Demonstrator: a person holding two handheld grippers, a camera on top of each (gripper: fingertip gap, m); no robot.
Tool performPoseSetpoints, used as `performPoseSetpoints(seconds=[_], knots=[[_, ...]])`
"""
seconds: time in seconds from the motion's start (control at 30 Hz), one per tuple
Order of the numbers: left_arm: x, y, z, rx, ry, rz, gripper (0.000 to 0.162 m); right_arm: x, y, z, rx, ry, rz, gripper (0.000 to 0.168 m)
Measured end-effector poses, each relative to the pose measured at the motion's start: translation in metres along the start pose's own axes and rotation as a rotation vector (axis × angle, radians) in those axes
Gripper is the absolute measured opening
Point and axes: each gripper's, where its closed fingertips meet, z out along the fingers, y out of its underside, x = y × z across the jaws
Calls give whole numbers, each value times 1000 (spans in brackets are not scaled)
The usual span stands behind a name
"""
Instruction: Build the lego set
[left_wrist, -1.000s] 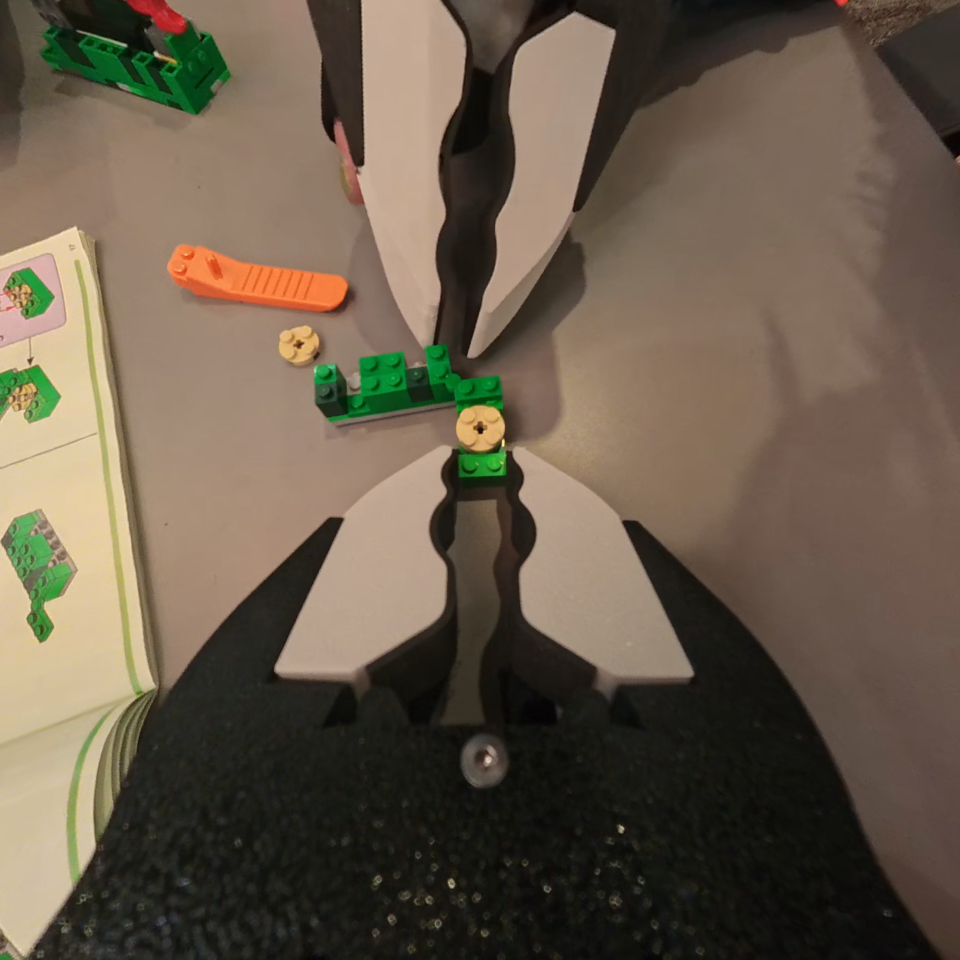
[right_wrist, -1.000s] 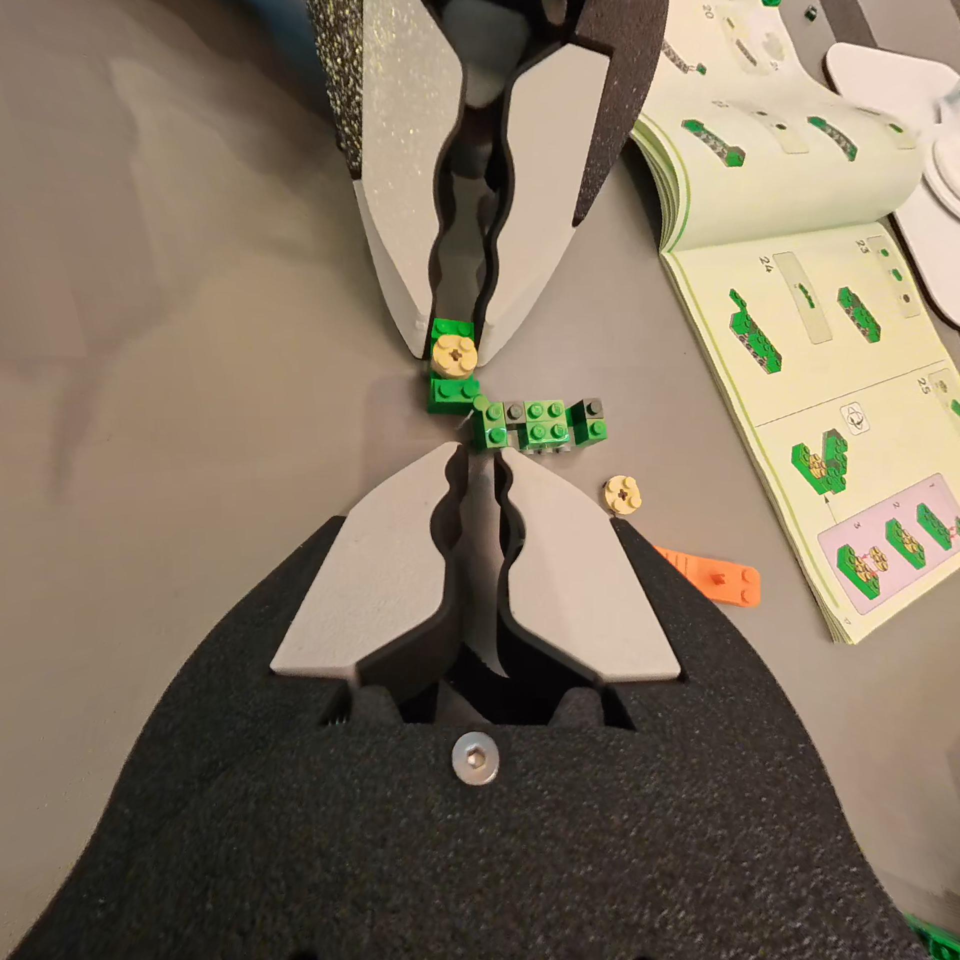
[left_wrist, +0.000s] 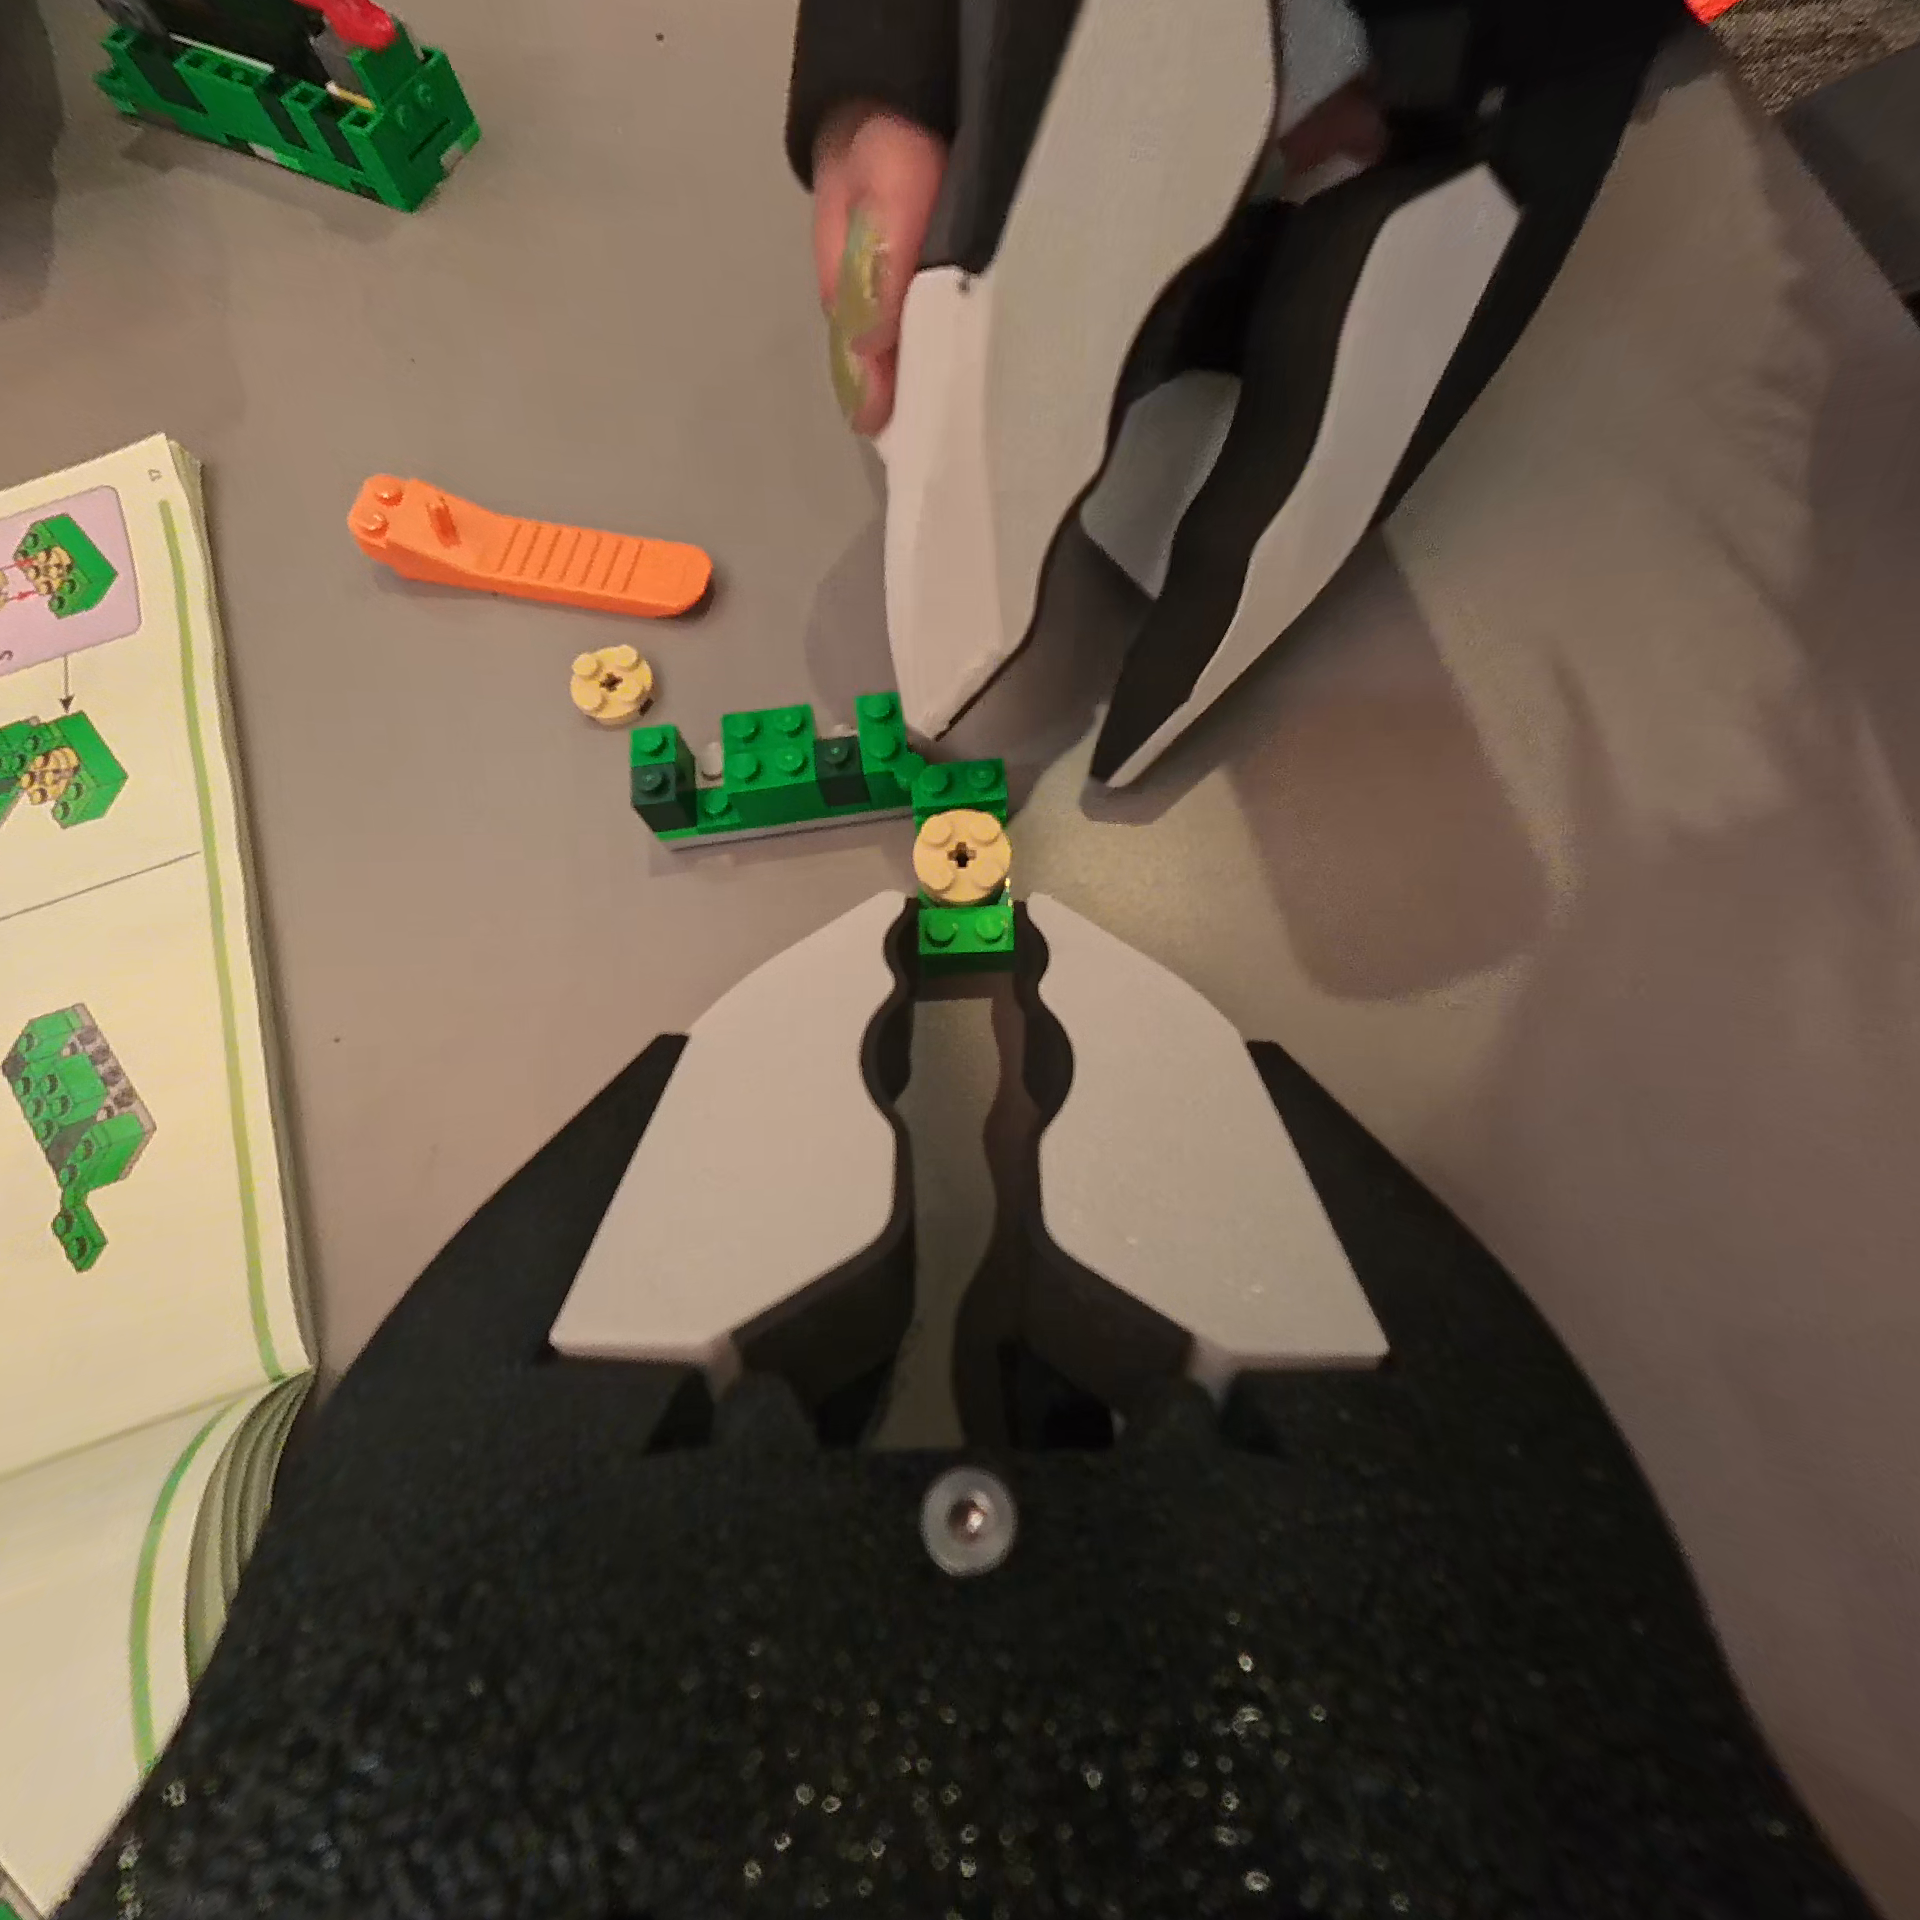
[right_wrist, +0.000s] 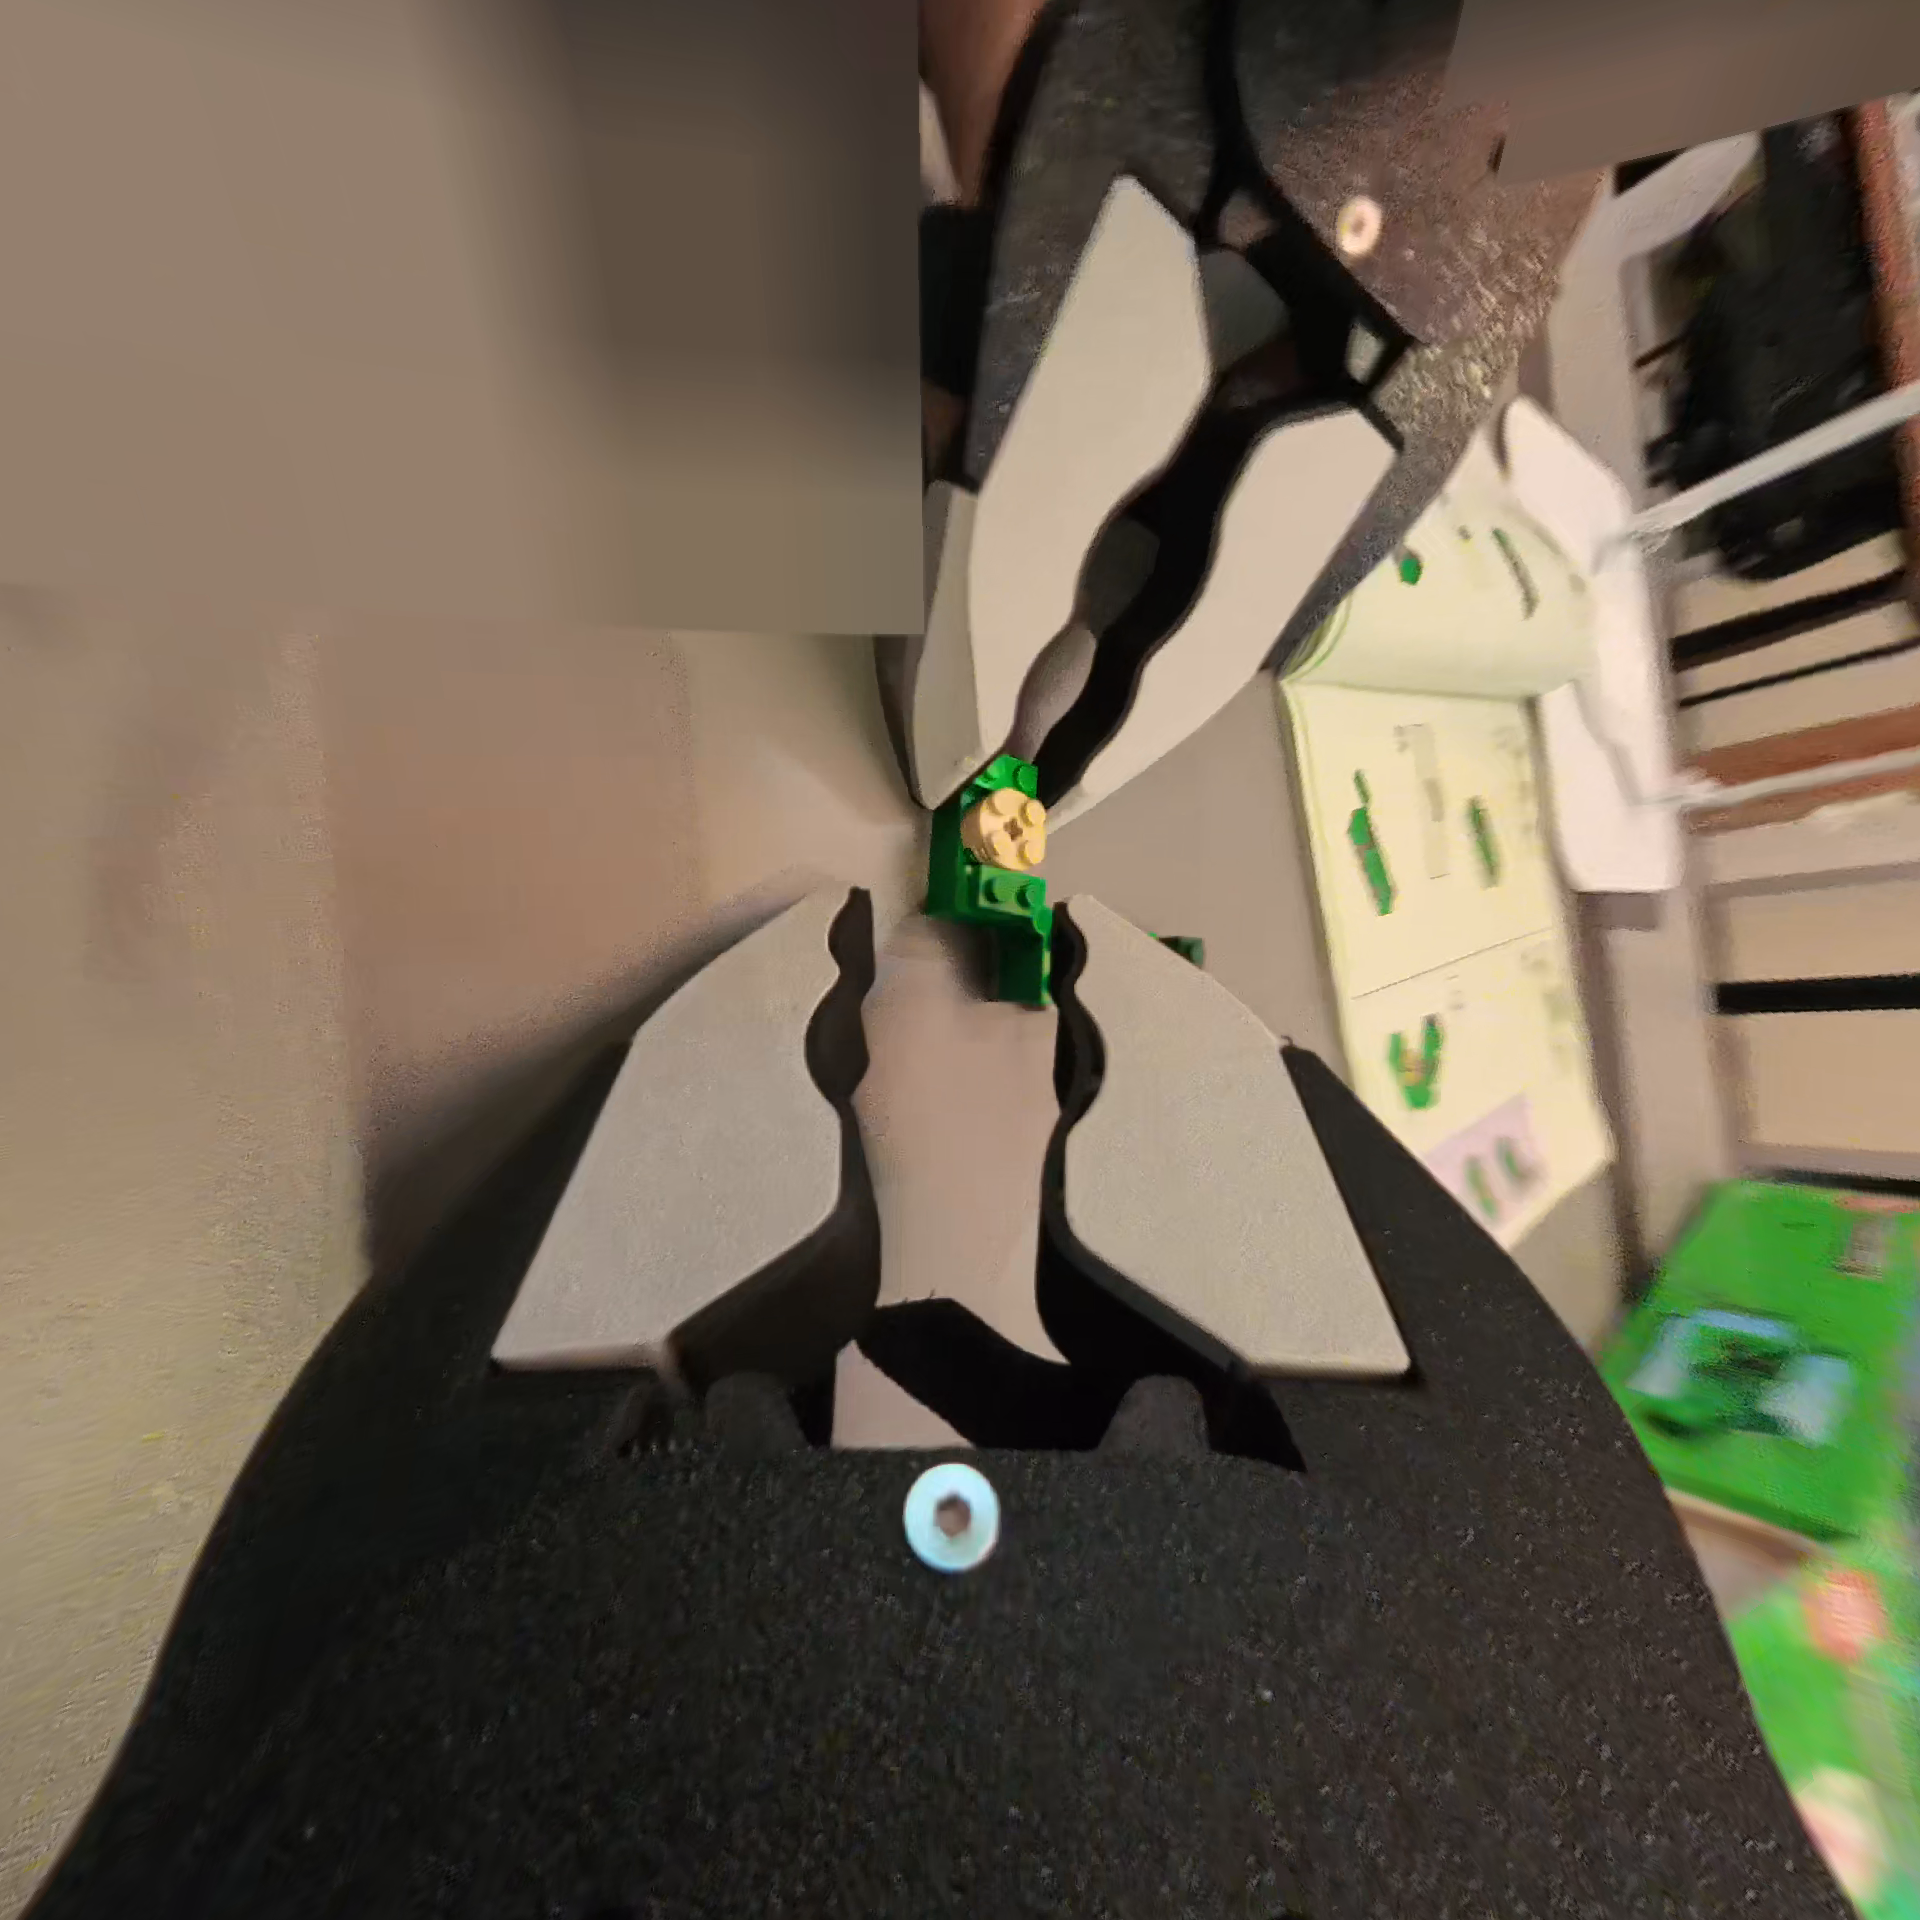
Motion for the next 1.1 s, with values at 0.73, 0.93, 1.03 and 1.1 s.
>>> performPoseSetpoints(seconds=[0.73,0.93,1.03,1.1], knots=[[2,0,0,1,7,12,16,35,23,-1,196,-316,382,69],[2,0,0,1,10,13,16,45,22,-16,244,-239,532,65],[2,0,0,1,6,15,16,42,13,-25,286,-209,614,62],[2,0,0,1,7,12,16,36,4,-30,297,-113,539,53]])
